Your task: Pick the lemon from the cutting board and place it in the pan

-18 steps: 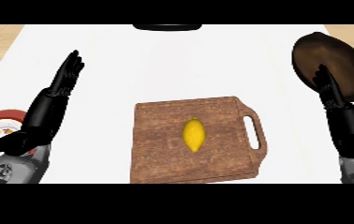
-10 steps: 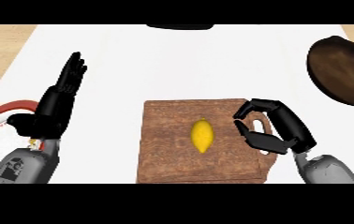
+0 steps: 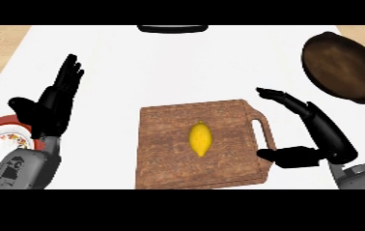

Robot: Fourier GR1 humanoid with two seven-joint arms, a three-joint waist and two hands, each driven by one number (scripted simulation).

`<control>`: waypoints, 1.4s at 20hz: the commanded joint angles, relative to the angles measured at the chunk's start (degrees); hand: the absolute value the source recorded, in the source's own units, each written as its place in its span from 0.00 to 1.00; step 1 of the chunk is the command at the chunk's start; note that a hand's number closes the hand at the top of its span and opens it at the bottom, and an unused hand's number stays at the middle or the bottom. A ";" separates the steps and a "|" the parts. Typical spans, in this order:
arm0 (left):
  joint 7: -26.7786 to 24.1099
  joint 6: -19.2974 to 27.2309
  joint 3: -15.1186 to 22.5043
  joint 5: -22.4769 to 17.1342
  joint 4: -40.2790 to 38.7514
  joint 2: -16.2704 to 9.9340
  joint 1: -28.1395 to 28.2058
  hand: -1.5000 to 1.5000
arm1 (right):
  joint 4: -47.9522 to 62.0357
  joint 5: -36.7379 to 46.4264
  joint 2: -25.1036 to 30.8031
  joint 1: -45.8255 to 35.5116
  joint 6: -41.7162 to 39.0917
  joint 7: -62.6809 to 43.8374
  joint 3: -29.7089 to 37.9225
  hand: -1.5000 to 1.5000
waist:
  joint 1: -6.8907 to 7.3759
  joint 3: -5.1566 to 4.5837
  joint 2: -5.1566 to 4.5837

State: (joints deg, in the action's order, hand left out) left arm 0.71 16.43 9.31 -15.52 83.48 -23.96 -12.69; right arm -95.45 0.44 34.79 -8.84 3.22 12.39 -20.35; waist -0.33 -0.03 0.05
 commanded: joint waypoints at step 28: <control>2.62 -4.33 -5.89 3.47 -2.41 3.33 -3.51 0.50 | -9.09 3.41 -13.62 -33.20 -27.22 -50.28 -7.64 0.00 | 0.51 0.01 -0.08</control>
State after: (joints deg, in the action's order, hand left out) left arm 2.66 13.62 5.51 -11.71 82.72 -20.42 -13.69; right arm -105.66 -0.56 26.13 -42.71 -23.87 -37.59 -25.06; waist 0.35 -0.04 0.03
